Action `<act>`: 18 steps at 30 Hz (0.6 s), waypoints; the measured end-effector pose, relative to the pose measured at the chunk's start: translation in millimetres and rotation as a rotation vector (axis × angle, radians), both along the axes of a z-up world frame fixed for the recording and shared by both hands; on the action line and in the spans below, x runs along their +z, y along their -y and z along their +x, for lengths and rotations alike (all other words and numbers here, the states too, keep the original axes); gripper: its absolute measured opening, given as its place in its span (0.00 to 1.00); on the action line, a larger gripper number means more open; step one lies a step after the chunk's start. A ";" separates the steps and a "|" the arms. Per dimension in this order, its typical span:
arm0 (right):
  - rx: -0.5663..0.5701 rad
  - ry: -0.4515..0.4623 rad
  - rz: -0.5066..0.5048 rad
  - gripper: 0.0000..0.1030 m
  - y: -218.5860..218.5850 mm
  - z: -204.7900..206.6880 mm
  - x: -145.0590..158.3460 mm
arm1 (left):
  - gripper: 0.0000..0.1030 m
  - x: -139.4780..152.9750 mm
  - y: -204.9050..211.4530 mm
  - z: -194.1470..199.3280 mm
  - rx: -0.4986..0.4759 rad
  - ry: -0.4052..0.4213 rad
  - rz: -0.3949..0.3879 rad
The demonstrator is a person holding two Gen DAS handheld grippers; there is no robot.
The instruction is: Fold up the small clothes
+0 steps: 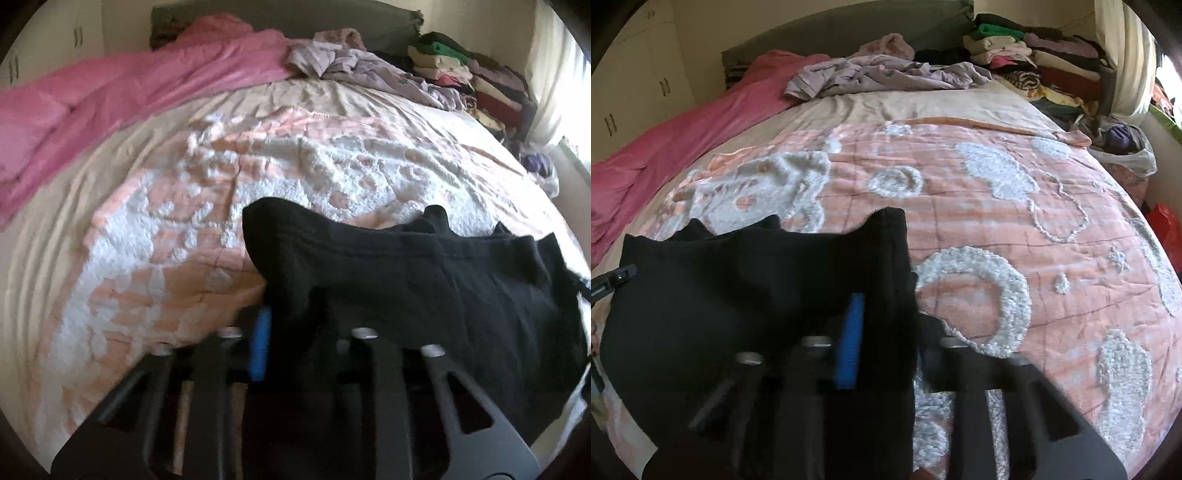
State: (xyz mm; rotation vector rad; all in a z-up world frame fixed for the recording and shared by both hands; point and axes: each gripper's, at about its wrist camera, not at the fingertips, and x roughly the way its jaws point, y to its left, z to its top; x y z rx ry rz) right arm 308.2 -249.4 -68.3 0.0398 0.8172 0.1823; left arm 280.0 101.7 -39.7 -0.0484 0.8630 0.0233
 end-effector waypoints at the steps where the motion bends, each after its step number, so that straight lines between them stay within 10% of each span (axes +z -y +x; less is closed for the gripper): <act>1: 0.004 0.011 0.004 0.07 0.8 -1.9 2.7 | 0.10 3.0 2.0 -2.3 -0.006 0.014 0.013; 18: -0.071 0.019 -0.150 0.19 -0.9 -11.2 -8.1 | 0.16 -7.3 2.4 -7.9 0.013 0.020 0.065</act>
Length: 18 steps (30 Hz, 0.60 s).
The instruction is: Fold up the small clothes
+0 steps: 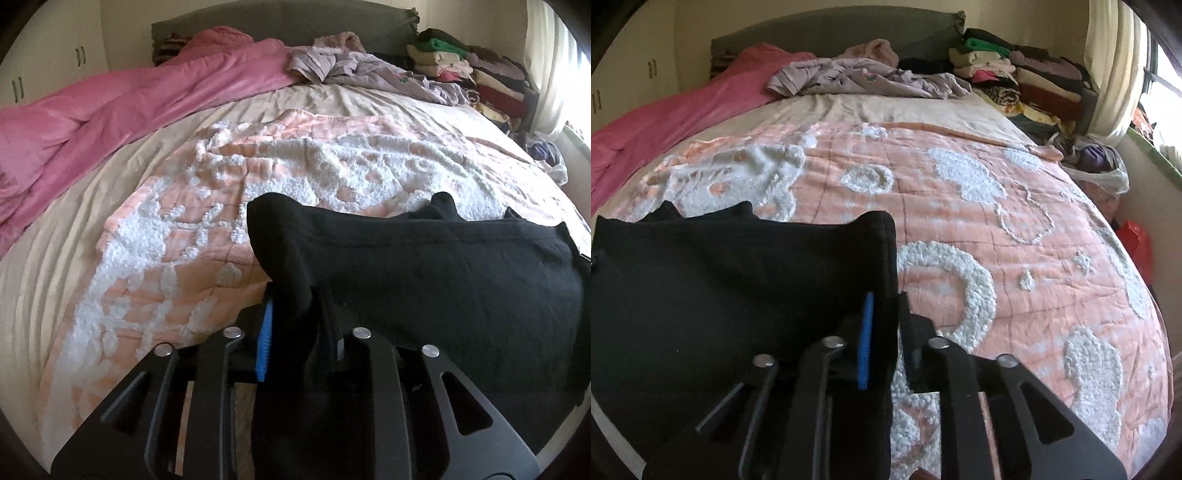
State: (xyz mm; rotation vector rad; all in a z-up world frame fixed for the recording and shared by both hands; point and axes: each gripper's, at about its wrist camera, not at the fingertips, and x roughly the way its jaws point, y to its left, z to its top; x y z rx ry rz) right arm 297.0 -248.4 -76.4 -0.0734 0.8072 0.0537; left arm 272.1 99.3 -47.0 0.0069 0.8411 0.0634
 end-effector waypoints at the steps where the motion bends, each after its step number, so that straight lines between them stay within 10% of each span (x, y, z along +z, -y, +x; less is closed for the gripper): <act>1: 0.002 0.004 0.000 0.23 -0.1 -2.6 1.7 | 0.16 0.3 0.4 -1.0 0.001 -0.002 0.003; 4: 0.012 0.018 0.043 0.46 0.8 -12.0 7.9 | 0.20 1.5 2.1 -5.8 0.006 -0.006 0.002; 18: 0.139 0.102 0.128 0.66 -35.7 -68.7 47.8 | 0.37 17.1 5.1 -39.1 0.004 0.012 -0.037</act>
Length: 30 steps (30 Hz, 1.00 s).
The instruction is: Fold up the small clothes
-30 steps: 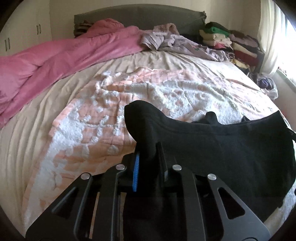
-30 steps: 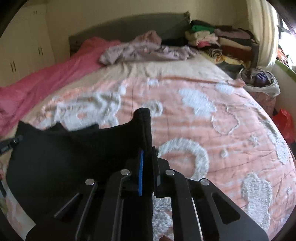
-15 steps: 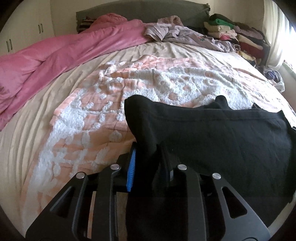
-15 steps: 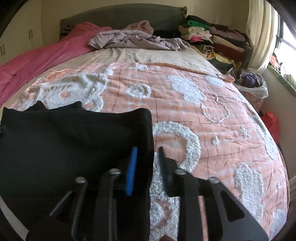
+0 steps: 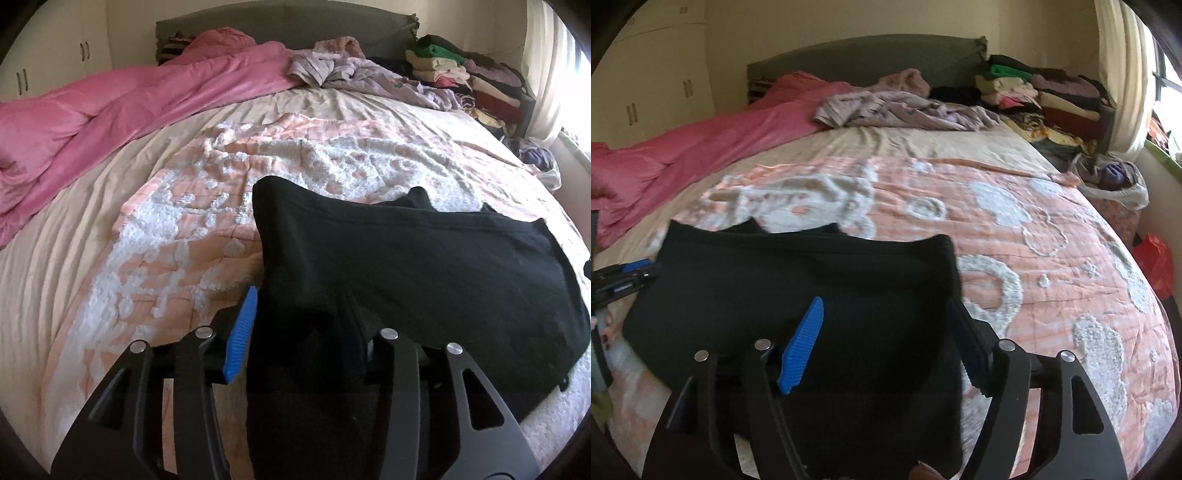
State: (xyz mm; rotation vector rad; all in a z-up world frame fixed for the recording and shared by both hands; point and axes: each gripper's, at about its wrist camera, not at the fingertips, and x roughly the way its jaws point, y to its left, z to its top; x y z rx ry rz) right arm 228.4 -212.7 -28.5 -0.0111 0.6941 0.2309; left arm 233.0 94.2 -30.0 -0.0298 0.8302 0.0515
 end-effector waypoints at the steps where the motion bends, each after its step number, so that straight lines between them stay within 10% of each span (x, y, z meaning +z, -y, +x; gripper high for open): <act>1: 0.009 0.003 0.005 0.67 -2.7 -3.1 1.7 | 0.39 1.9 1.3 -2.7 -0.002 0.002 -0.001; 19: 0.061 0.006 0.101 0.74 -26.1 -51.8 12.0 | 0.55 28.0 40.0 -48.5 -0.120 0.022 -0.074; 30: 0.049 -0.057 0.060 0.74 -32.8 -55.1 -14.8 | 0.58 -9.0 50.9 -55.4 -0.126 -0.077 -0.012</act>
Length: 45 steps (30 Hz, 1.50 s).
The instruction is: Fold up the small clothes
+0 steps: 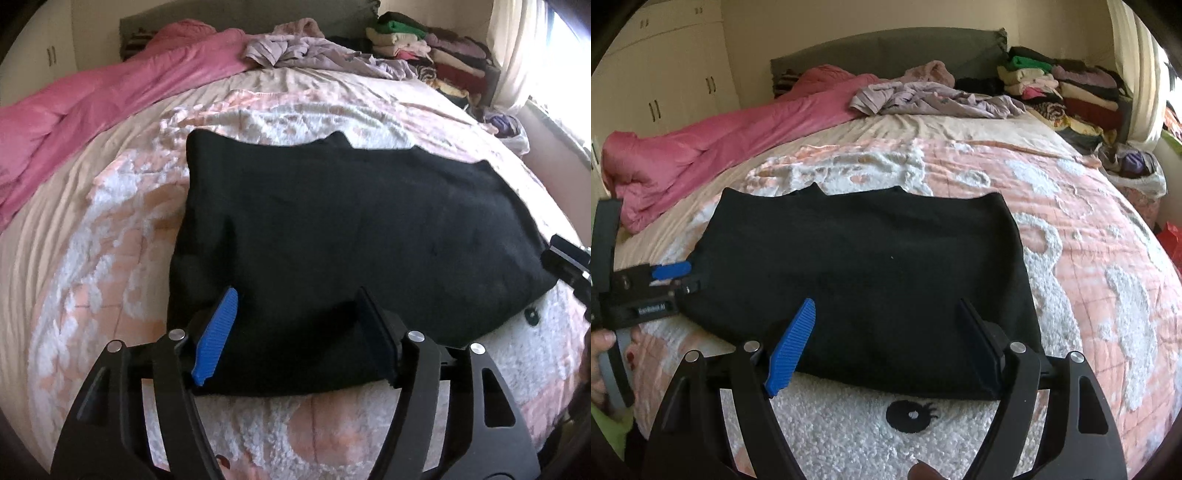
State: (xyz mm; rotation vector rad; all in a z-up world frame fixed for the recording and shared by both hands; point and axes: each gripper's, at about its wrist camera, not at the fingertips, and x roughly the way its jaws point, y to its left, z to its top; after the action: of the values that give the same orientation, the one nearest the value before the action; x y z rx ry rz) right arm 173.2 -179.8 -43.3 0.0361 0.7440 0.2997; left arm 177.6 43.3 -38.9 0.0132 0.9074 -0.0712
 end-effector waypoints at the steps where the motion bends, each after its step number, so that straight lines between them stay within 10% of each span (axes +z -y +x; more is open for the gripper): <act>1: -0.003 -0.005 0.001 0.74 0.5 -0.1 -1.5 | 0.58 -1.1 -0.8 -2.5 0.001 -0.001 -0.002; 23: -0.058 -0.114 -0.025 0.75 18.7 13.9 -42.1 | 0.59 -11.2 -2.0 -12.5 0.010 -0.020 -0.008; 45: -0.059 -0.049 0.075 0.85 24.9 -20.3 -7.6 | 0.72 8.7 -8.9 -28.9 0.014 0.001 -0.049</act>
State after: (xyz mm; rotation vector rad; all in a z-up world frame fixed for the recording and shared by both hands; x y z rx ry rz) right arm 153.0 -204.8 -51.0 0.1365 0.7789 0.2711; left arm 148.8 52.1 -30.2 -0.0388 0.9041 -0.0805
